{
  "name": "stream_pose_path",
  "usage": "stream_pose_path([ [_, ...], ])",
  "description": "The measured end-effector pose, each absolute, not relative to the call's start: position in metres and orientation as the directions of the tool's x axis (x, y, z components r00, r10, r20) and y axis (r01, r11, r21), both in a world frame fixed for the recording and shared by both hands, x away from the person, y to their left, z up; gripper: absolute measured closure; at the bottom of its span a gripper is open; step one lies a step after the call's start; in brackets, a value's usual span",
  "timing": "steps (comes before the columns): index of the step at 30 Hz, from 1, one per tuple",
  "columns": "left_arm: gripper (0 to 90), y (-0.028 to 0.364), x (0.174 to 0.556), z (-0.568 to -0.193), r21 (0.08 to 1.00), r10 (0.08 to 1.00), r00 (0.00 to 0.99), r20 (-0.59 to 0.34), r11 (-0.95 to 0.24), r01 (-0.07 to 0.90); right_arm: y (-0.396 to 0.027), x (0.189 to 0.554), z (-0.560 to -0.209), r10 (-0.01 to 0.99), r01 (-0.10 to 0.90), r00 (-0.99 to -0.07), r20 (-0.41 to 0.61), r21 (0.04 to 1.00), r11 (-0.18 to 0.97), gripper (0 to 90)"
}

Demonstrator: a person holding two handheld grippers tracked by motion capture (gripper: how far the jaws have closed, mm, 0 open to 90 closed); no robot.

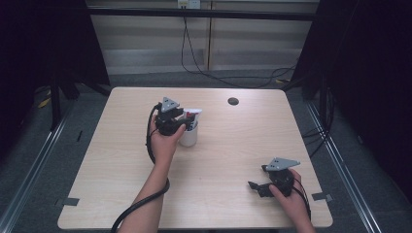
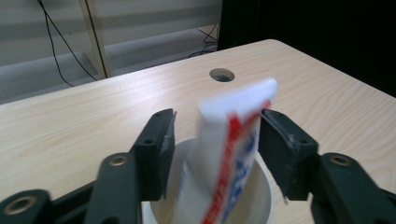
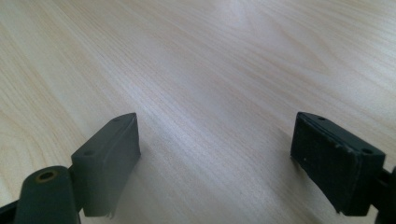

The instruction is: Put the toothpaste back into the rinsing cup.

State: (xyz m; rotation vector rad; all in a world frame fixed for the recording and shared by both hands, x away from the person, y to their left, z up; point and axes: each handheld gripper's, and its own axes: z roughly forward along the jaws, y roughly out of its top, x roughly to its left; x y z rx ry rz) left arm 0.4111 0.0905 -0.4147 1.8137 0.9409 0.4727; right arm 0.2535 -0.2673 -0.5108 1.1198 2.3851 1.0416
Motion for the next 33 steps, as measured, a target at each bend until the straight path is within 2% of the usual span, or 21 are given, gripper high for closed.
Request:
stream_pose_path([
  [9,29.8,0.093,0.412,-0.417,0.884,0.779,0.619,-0.100,-0.216,0.415,-0.267,0.254,-0.511,0.761,0.537,-0.648,0.027,0.725,0.431,15.1],
  [14,25.8,0.092,0.411,-0.417,0.879,0.778,0.623,-0.082,-0.239,0.413,-0.267,0.254,-0.511,0.762,0.537,-0.648,0.026,0.725,0.432,15.1],
  [33,22.0,0.104,0.405,-0.414,0.869,0.771,0.630,-0.094,-0.245,0.430,-0.267,0.254,-0.511,0.760,0.536,-0.649,0.027,0.725,0.432,15.1],
])
